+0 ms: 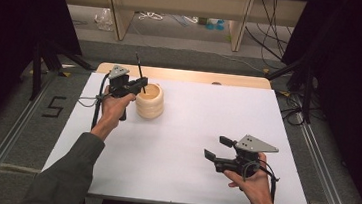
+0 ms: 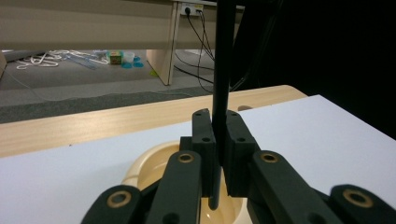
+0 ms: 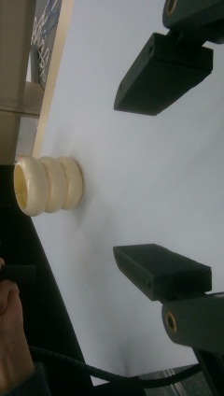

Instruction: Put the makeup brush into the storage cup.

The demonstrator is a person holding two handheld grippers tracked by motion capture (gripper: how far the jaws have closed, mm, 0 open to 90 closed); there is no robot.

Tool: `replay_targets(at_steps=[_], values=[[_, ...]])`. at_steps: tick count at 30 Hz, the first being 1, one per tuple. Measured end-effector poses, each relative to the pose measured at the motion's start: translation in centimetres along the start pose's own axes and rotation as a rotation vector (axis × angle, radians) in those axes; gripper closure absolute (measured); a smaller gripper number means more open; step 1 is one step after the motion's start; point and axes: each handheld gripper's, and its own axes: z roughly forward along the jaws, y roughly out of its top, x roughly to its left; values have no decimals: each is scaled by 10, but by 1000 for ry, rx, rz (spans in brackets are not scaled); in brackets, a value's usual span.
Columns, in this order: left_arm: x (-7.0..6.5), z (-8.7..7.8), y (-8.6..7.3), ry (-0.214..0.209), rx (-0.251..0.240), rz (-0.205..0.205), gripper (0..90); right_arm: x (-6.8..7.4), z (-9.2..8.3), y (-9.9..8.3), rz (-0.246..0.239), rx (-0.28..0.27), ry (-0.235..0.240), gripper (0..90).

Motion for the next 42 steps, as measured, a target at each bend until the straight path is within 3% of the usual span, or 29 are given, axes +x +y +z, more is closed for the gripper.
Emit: replay_targets(at_steps=[4, 14, 22, 26, 30, 32, 35, 42], values=[[0, 5, -1, 7, -1, -13, 847, 0, 0, 0, 1, -1, 2, 260], [3, 16, -9, 20, 21, 2, 846, 0, 1, -1, 2, -4, 2, 260], [4, 19, -12, 28, 34, 5, 846, 2, 1, -1, 23, 8, 19, 260], [5, 19, -13, 33, 41, 14, 846, 1, 1, -1, 6, 0, 9, 260], [6, 19, -15, 33, 42, 6, 845, 2, 1, 0, 22, 7, 18, 260], [7, 19, -17, 35, 48, 10, 845, 1, 0, 0, 1, 4, -1, 260], [8, 21, -19, 38, 50, 4, 845, 2, 1, 0, 22, 7, 20, 260], [7, 23, -21, 41, 54, -3, 845, 0, 2, 0, 2, -3, 10, 260]])
